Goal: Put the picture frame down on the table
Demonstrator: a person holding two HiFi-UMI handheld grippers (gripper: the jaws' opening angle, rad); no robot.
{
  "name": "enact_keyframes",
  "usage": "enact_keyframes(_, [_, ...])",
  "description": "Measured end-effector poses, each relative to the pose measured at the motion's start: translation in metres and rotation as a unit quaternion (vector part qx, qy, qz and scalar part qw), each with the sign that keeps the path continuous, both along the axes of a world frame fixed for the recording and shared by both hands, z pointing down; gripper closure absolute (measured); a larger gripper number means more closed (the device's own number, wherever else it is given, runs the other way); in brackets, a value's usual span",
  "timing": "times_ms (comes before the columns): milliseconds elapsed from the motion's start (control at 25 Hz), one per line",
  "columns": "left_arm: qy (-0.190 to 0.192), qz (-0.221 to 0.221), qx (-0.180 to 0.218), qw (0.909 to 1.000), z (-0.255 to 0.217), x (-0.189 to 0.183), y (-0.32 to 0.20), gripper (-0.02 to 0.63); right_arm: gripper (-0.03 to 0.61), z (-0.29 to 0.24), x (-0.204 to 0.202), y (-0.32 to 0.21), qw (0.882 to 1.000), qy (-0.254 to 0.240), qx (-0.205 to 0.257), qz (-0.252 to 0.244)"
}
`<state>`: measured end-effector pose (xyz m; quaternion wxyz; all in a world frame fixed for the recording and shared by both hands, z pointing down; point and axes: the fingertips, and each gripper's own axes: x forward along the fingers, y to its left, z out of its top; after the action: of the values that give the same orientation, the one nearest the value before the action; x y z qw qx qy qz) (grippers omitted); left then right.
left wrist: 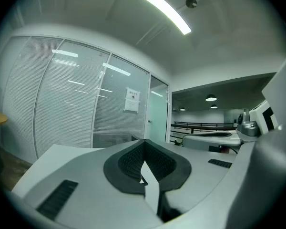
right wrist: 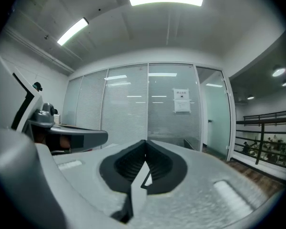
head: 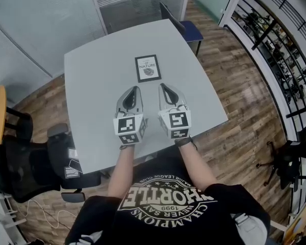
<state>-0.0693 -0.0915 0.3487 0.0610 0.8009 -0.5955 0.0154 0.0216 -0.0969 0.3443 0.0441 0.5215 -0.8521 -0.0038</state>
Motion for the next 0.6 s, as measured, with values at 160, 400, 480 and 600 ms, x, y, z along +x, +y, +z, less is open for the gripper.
enact_keyframes(160, [0.001,0.001,0.019,0.9998,-0.004,-0.002,0.005,0.609,0.58,-0.009,0.003,0.006,1.0,-0.019,0.021,0.001])
enact_keyframes(400, [-0.003,-0.011,0.032,0.9994,-0.005,-0.011,0.002,0.609,0.58,-0.006,0.009,-0.002,0.999,-0.026,0.022,0.011])
enact_keyframes(480, [-0.003,-0.016,0.033,0.9993,-0.001,-0.014,-0.001,0.609,0.58,-0.003,0.011,-0.007,0.999,-0.028,0.021,0.012])
enact_keyframes(600, [-0.003,-0.024,0.033,0.9992,0.006,-0.017,-0.009,0.607,0.58,0.005,0.012,-0.016,0.999,-0.028,0.016,0.013])
